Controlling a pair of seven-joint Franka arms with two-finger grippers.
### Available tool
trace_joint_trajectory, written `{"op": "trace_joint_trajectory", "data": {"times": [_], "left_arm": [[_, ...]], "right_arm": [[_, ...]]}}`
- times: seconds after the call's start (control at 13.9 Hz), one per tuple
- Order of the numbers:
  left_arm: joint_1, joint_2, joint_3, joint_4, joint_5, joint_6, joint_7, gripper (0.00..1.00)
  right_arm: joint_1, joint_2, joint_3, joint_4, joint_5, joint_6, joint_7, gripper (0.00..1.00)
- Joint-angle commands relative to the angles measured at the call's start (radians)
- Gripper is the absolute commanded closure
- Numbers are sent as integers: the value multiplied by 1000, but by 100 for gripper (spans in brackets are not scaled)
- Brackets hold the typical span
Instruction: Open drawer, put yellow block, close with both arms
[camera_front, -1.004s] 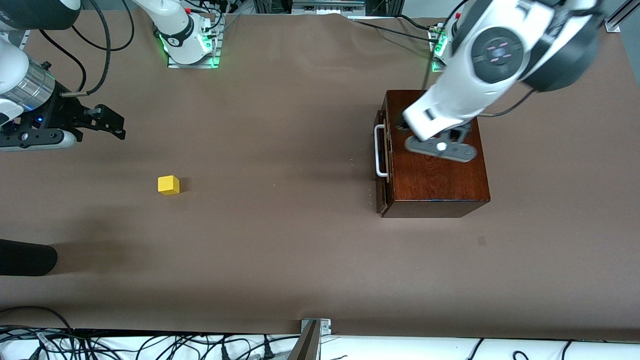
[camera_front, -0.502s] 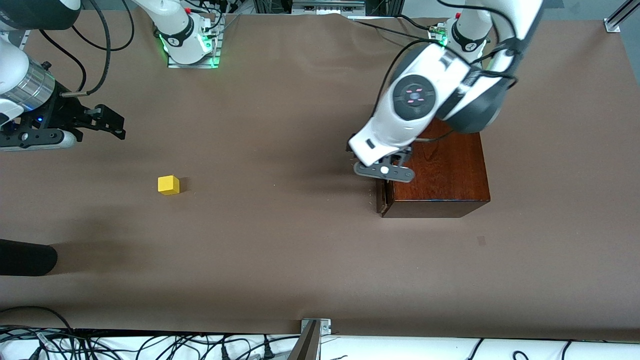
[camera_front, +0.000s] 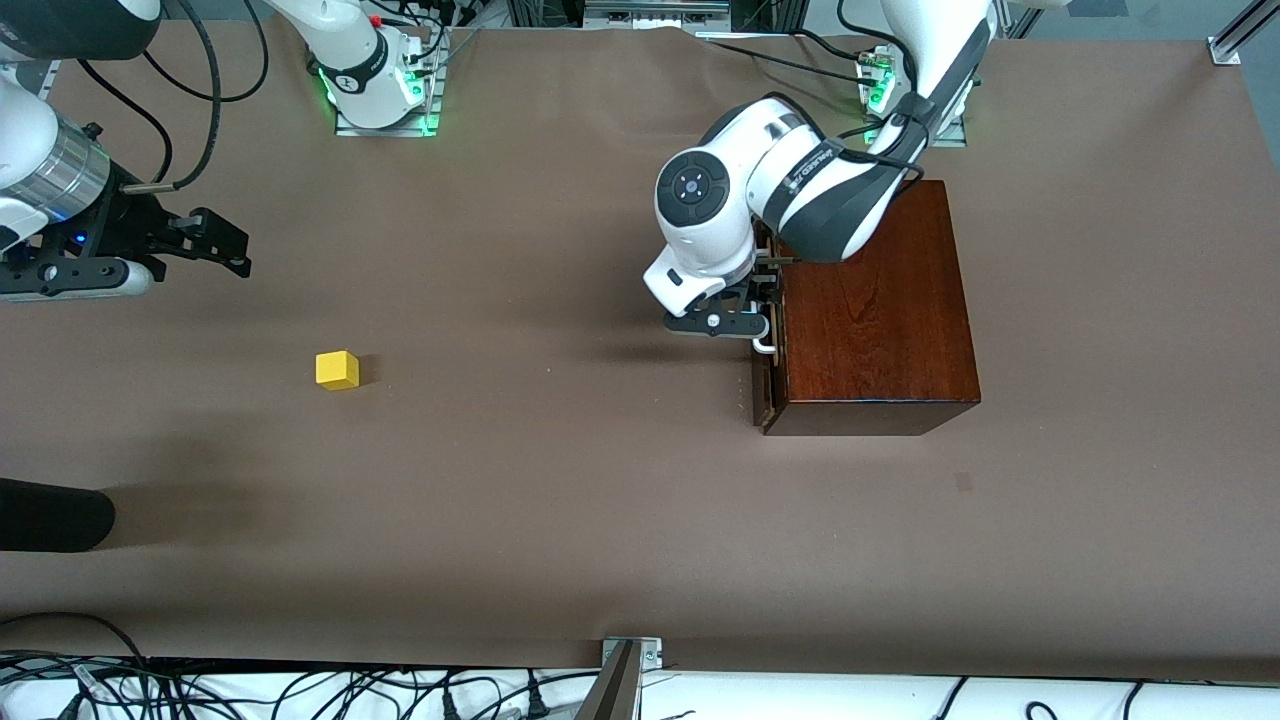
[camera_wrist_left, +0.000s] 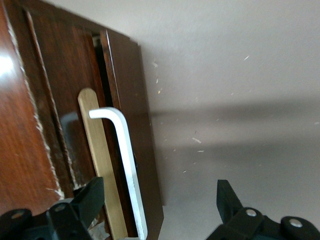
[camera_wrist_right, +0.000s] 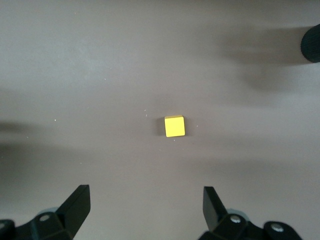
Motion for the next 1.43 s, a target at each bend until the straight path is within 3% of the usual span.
{"op": "trace_joint_trajectory", "data": {"times": [0.0, 0.29, 0.5, 0.93, 1.36], "left_arm": [[-15, -48, 1, -84, 32, -7, -70, 0], [-56, -42, 0, -133, 118, 2, -133, 0], [-55, -34, 1, -140, 120, 20, -135, 0], [-53, -20, 3, -207, 169, 141, -181, 0], [-85, 10, 0, -193, 164, 240, -221, 0]], "right_arm": [[-15, -8, 12, 4, 11, -21, -8, 0], [-15, -8, 12, 4, 17, -21, -7, 0], [-15, -8, 12, 4, 17, -21, -7, 0], [-15, -7, 12, 4, 17, -21, -7, 0], [-15, -7, 12, 4, 17, -21, -7, 0]]}}
